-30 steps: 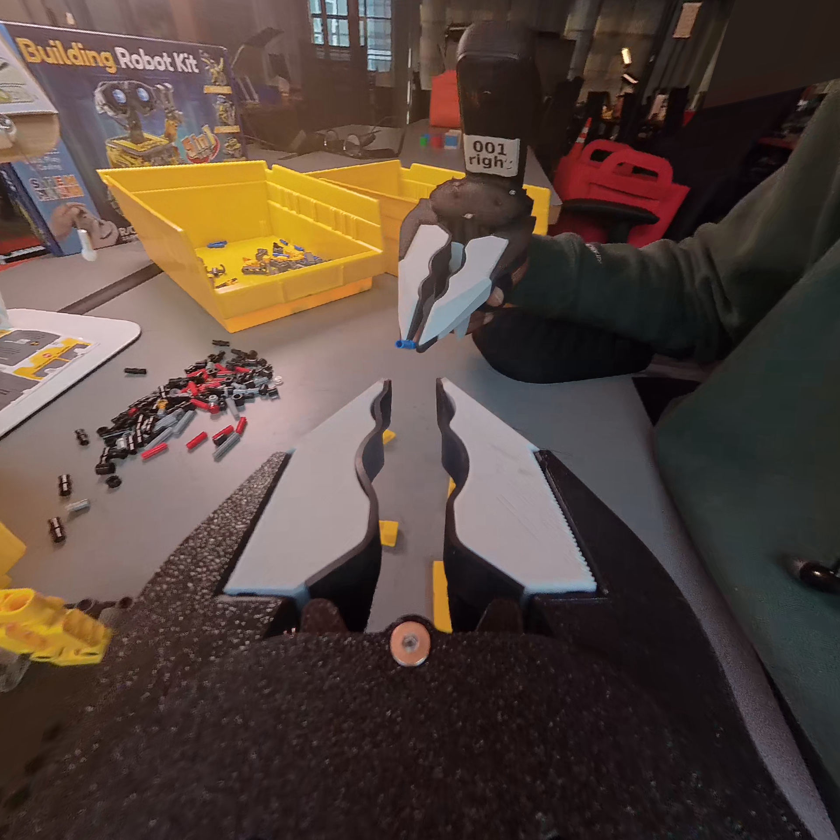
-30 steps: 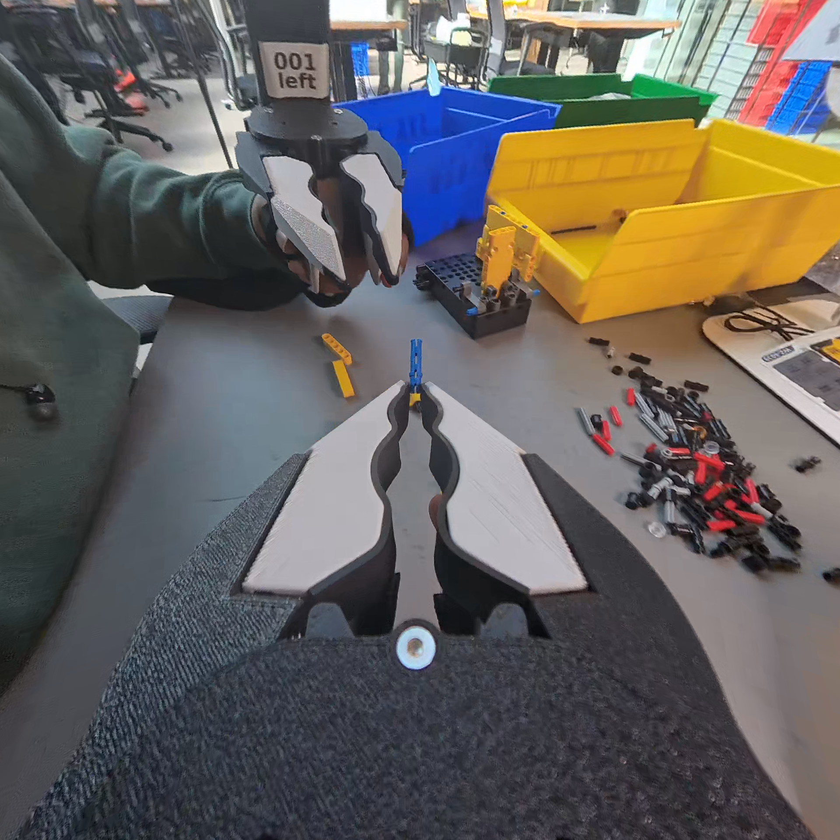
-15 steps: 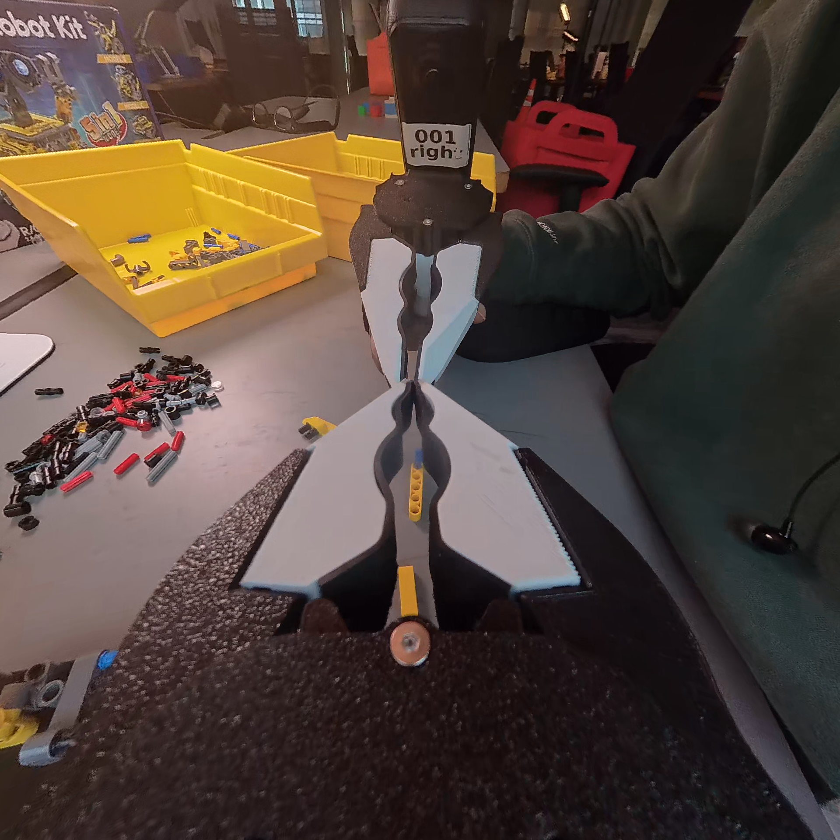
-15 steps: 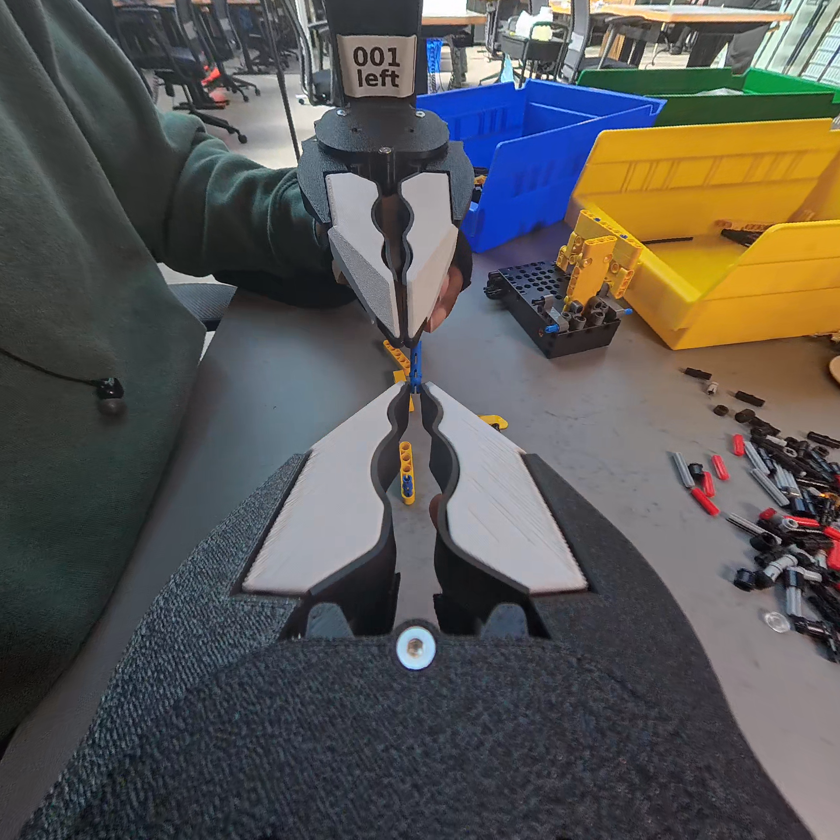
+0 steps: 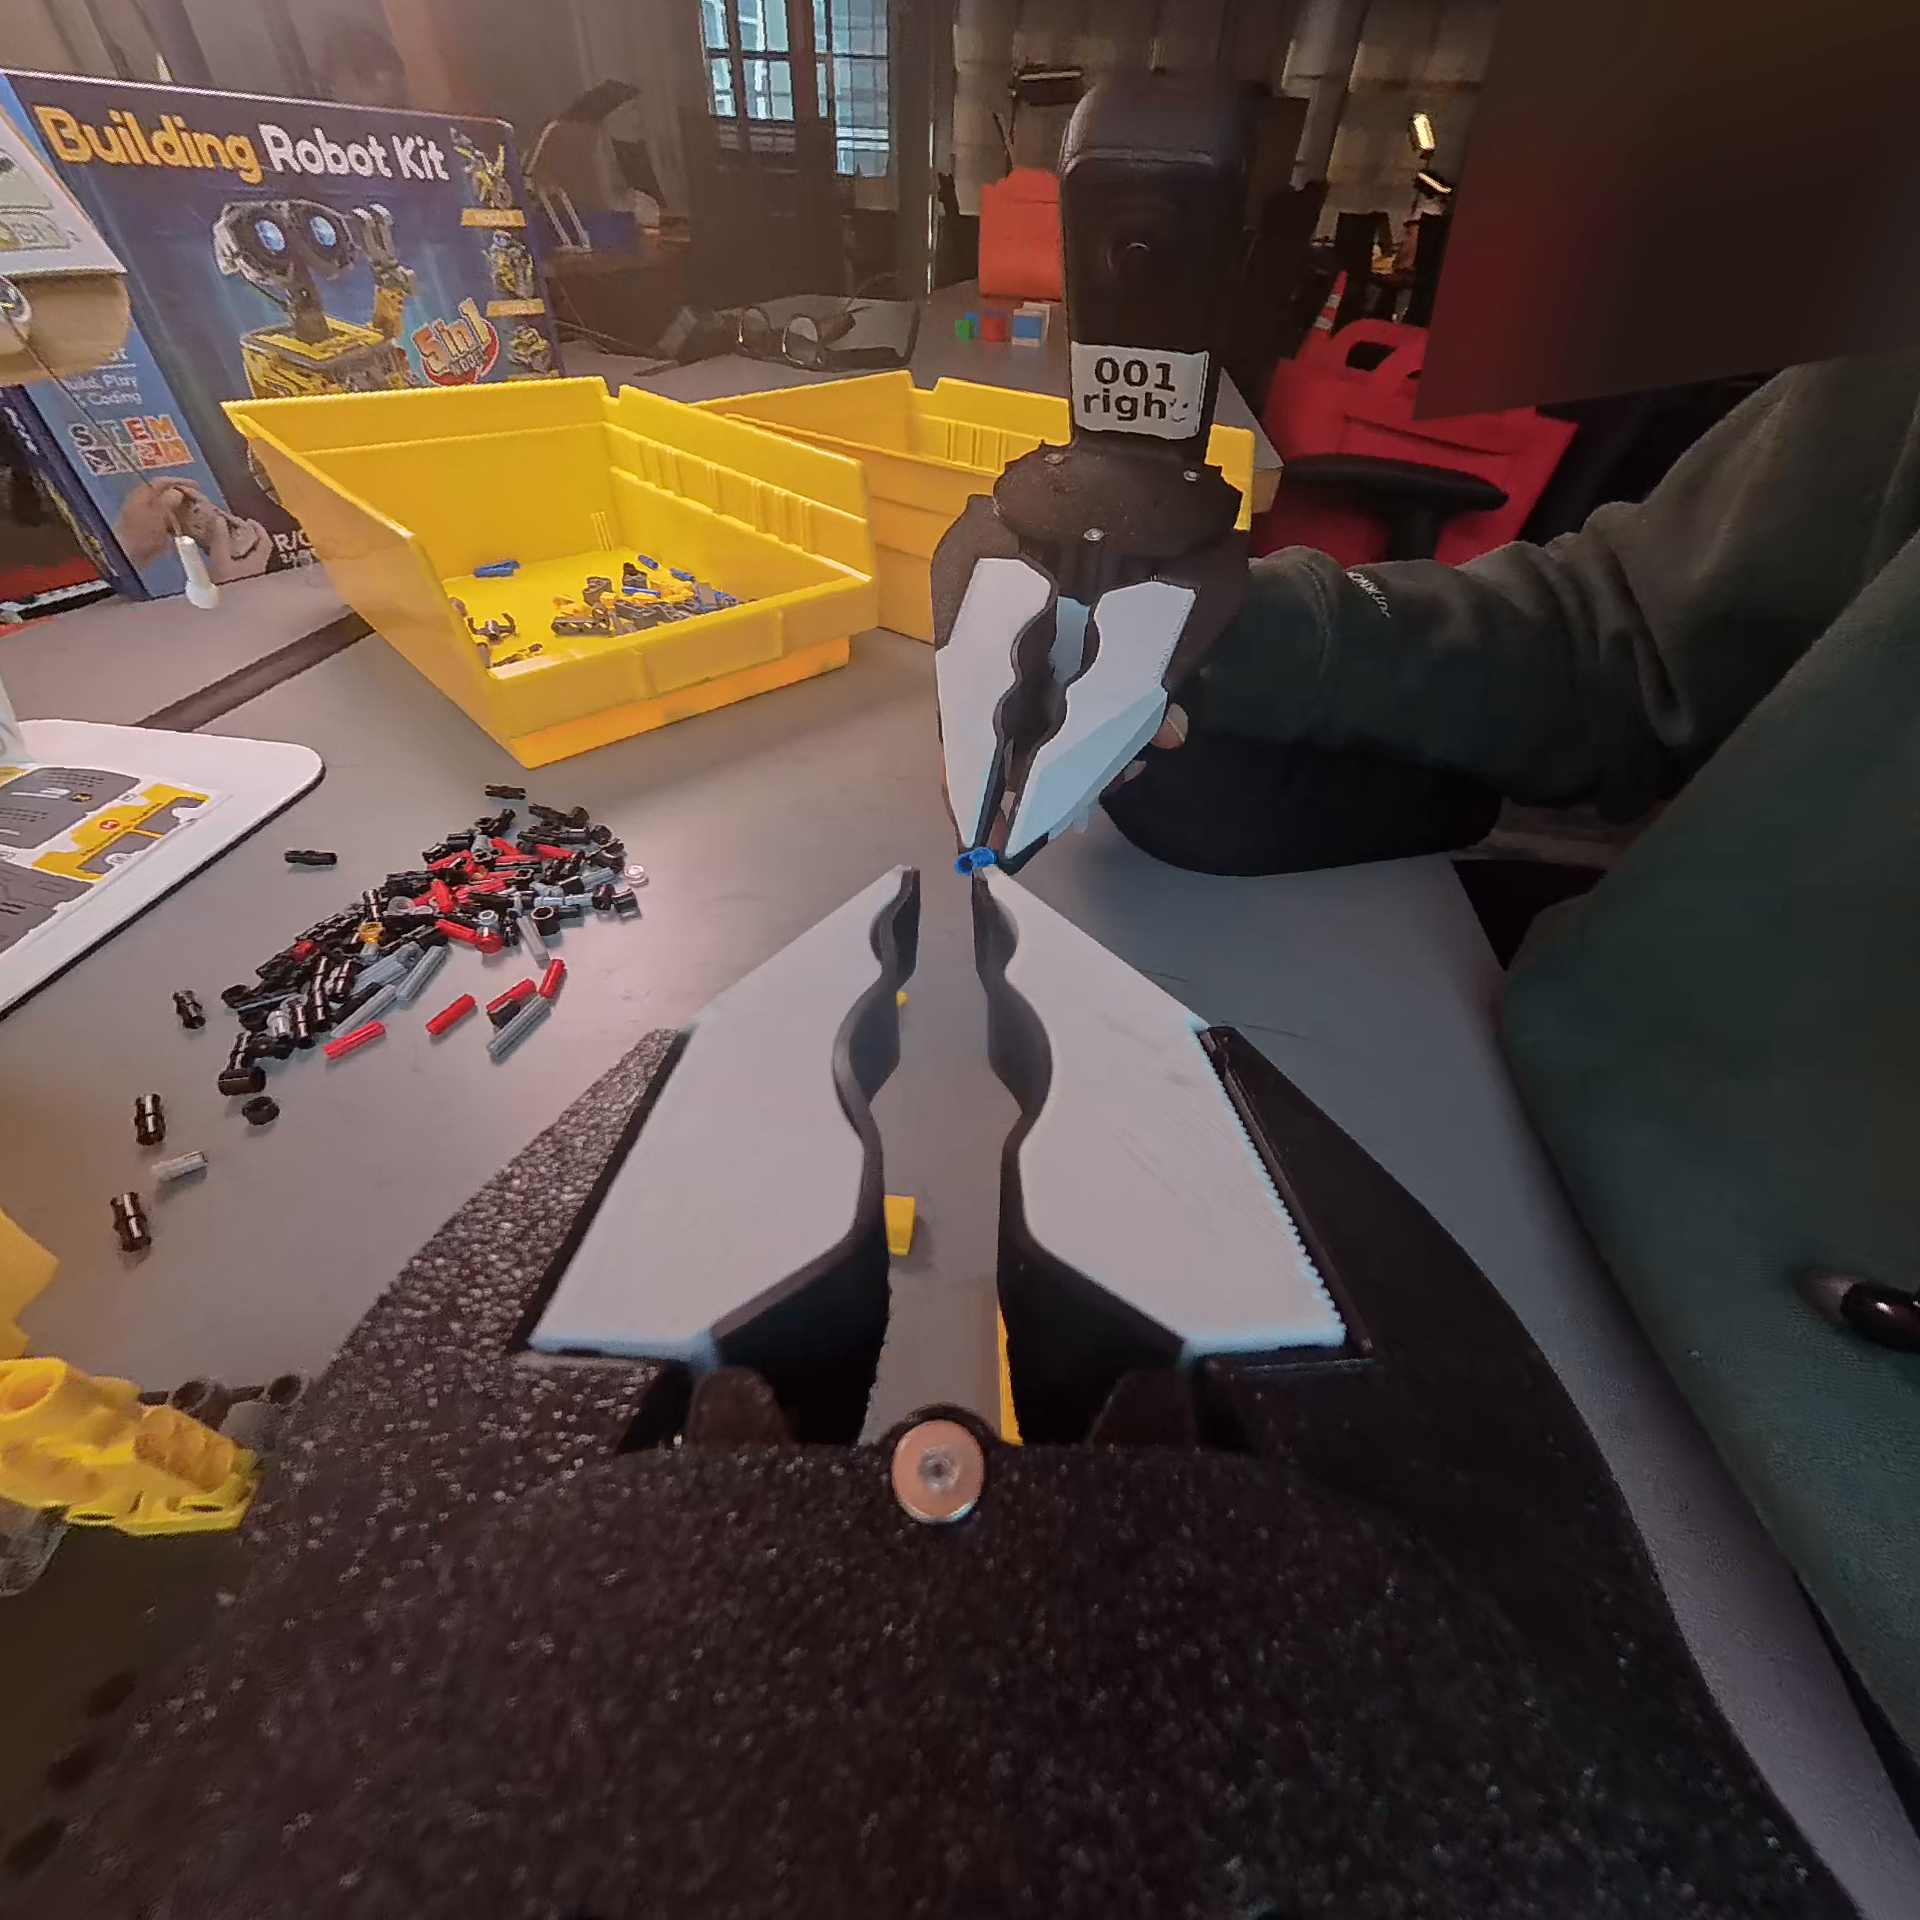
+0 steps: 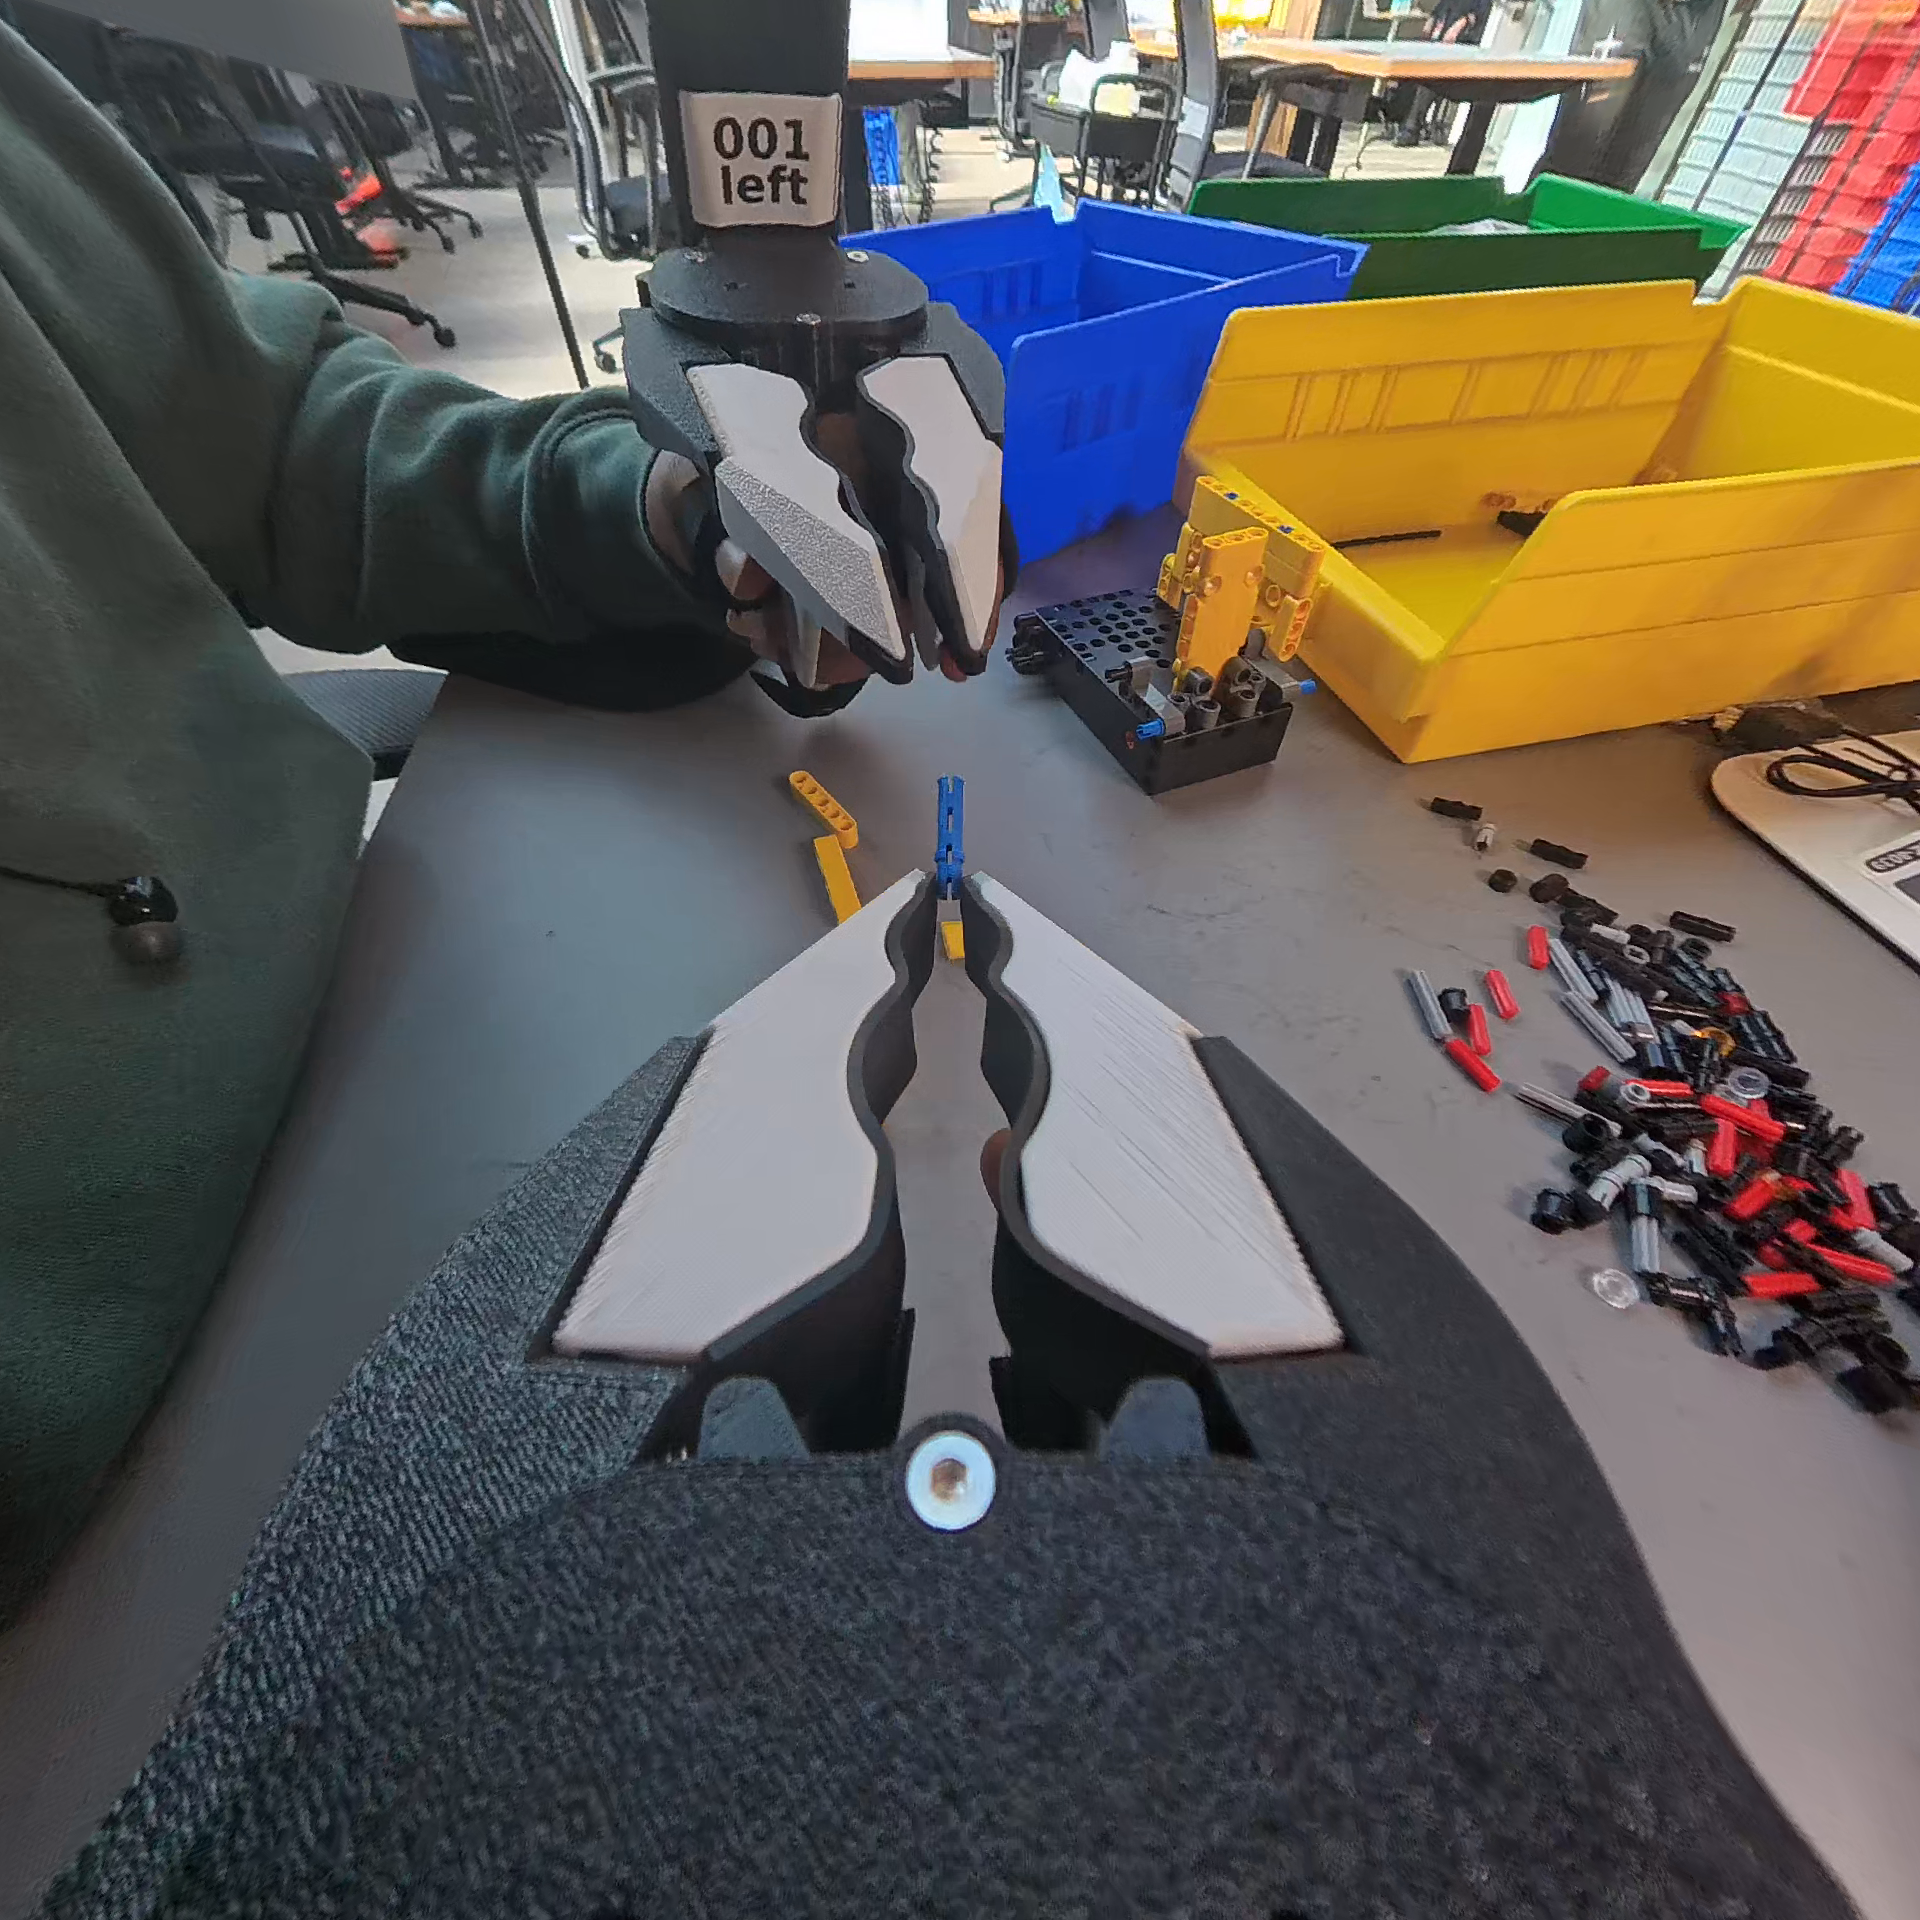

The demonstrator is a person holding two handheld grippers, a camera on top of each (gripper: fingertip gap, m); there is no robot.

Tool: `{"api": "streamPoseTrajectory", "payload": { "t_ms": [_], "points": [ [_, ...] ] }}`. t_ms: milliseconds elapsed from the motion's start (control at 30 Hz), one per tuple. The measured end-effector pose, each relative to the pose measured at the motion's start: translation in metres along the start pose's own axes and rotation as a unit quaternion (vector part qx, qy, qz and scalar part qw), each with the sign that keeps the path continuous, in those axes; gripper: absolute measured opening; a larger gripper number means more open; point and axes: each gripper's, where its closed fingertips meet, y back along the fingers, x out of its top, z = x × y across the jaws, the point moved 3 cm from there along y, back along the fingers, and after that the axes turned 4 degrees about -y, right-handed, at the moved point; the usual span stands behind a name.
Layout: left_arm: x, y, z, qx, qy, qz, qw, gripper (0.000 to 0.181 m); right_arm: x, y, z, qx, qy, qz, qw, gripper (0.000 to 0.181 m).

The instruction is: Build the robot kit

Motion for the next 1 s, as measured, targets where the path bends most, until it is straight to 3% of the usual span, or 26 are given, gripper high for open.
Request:
{"api": "streamPoseTrajectory", "payload": {
  "t_ms": [300, 467, 1000],
  "points": [
    [-0.013, -0.012, 0.015, -0.032, -0.026, -0.041, 0.998, 0.015, -0.007, -0.008, -0.014, 0.038, 0.004, -0.02, 0.999, 0.004],
    [-0.018, -0.015, 0.025, -0.052, -0.046, -0.059, 0.996, 0.01, -0.009, -0.011, -0.021, 0.058, 0.003, -0.026, 0.998, 0.004],
    [-0.017, -0.016, 0.029, -0.079, -0.016, -0.055, 0.995, 0.003, 0.012, -0.004, -0.024, 0.07, -0.015, 0.036, 0.997, 0.004]
  ]
}}
